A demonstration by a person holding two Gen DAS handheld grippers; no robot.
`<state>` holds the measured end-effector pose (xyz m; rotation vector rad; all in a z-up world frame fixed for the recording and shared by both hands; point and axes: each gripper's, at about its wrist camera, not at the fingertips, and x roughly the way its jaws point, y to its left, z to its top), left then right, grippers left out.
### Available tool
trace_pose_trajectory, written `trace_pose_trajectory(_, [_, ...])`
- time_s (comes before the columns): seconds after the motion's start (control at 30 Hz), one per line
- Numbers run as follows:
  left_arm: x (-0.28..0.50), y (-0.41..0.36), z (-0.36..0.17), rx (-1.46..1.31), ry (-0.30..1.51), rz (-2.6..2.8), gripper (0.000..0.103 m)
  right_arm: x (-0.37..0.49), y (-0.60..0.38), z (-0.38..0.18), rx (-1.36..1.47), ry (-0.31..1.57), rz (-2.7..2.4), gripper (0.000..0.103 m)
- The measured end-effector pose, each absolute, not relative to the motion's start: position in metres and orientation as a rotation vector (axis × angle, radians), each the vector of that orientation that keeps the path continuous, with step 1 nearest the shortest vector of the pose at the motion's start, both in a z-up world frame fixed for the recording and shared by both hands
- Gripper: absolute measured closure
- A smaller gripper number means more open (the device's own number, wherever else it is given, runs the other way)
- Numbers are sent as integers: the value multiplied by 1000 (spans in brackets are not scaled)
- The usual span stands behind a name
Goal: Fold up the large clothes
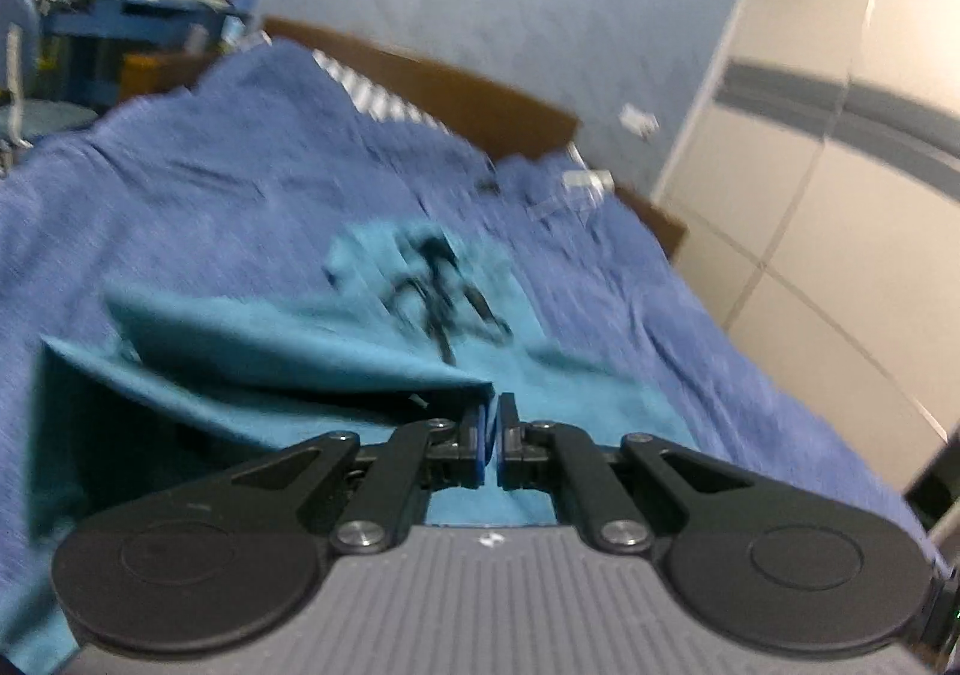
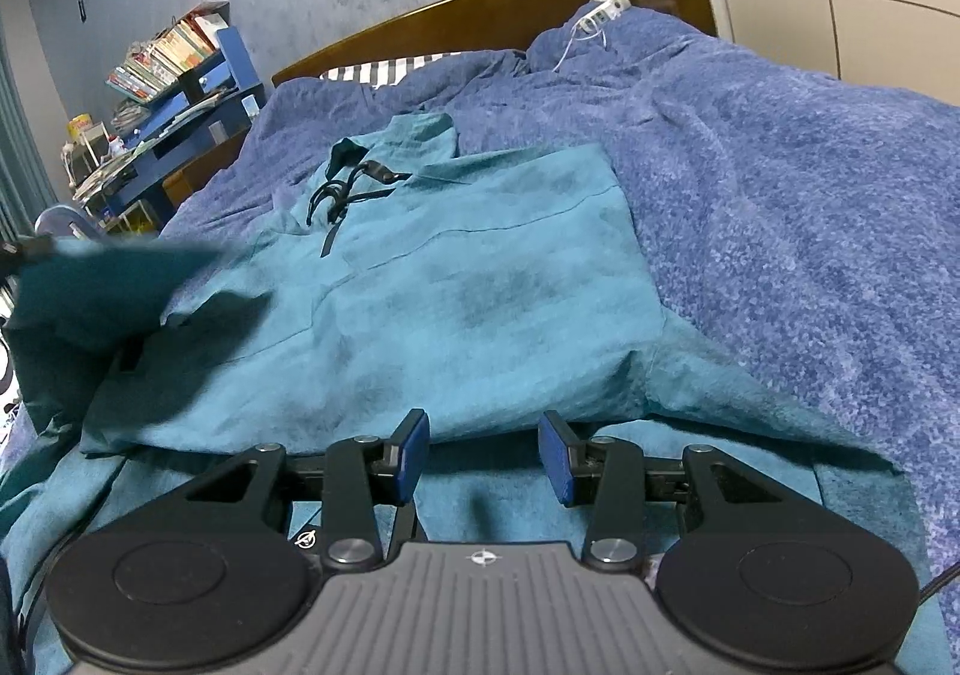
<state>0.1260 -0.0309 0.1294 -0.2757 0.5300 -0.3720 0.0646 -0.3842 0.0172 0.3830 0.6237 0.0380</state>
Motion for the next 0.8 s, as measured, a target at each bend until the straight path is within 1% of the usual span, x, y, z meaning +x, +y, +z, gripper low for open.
trace_pose_trajectory(0.07, [130,-53,111,-249,579,-398,103,66,-382,18,380,626,41,59])
trace_pose_trajectory(0.2, [144,-90,70,-179,734,-439,103,66,-377,20,352,629,59,59])
trace_pose_trajectory(0.27, [142,-98,55,-140,784,-454,103,65,-373,22,329,630,74,59])
trace_pose_trajectory(0.33, [133,-89,45,-146,807,-477,96,63,-367,26,306,627,100,59])
trace_pose_trajectory(0.37, [129,-82,41,-161,818,-493,95,62,-363,28,290,627,114,59])
trace_pose_trajectory(0.47, [114,-56,42,-174,815,-512,85,65,-346,37,237,630,162,58])
trace_pose_trajectory(0.53, [101,-36,46,-172,798,-512,73,68,-331,45,203,631,199,55])
trace_pose_trajectory(0.6, [90,-14,59,-165,760,-493,68,74,-314,54,172,626,237,54])
trace_pose_trajectory(0.63, [86,-1,64,-165,732,-469,66,77,-303,60,154,620,256,51])
trace_pose_trajectory(0.8, [88,54,85,-205,614,-277,65,97,-249,78,61,618,347,48])
